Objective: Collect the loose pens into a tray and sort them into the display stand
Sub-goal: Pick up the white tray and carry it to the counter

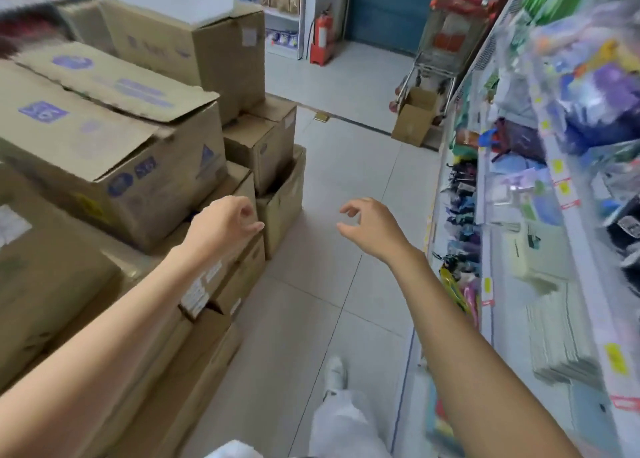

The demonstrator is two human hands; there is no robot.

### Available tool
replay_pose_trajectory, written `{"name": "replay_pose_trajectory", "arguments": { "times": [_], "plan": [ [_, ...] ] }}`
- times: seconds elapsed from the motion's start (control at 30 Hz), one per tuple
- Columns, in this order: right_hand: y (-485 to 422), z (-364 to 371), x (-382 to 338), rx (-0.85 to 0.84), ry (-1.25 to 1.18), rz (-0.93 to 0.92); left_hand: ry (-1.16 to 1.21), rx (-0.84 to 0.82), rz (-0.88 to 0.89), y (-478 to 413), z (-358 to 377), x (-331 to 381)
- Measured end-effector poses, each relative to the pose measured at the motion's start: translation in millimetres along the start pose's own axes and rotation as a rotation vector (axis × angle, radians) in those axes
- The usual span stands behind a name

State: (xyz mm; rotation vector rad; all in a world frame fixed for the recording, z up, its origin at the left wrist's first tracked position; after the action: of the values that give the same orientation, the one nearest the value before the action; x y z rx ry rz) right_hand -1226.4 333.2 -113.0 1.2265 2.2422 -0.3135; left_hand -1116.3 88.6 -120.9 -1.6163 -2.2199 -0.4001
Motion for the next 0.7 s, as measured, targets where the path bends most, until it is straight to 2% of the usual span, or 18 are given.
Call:
{"name": "replay_pose_trajectory", "arguments": {
  "times": [0.17,0.4,0.57,0.7],
  "plan": [
    [-170.5,-55.9,20.0,-0.092,0.013,-0.066,0.027,0.088,-0.108,-141.4,-19.6,14.5],
    [-388.0,-95.7,-5.6,-0.201,0.004,-0.263,0.058,0.243,-0.262,-314.2,-61.8,1.9],
    [-546.5,-107.1,-59.5,-0.148,-0.012,-0.451,0.053,0.437,-0.350,-432.2,-110.0,-40.5],
    [-648.5,-109.3,-114.2,-0.150,-0.034,-0.607,0.094,0.579,-0.472,-494.5,-158.0,-75.8]
  ]
}}
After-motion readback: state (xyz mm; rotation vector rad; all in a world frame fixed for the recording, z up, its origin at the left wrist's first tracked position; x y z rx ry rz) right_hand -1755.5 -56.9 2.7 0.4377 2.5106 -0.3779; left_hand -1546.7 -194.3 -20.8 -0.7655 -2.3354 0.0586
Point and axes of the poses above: each hand's wrist, its own y-axis away from the middle knuckle, its own z-axis out of the palm, x = y × z, the point moved 3 cm from there along -y, towards the middle knuckle, and after that the axes turned 3 degrees about -x, right-handed, at the moved point
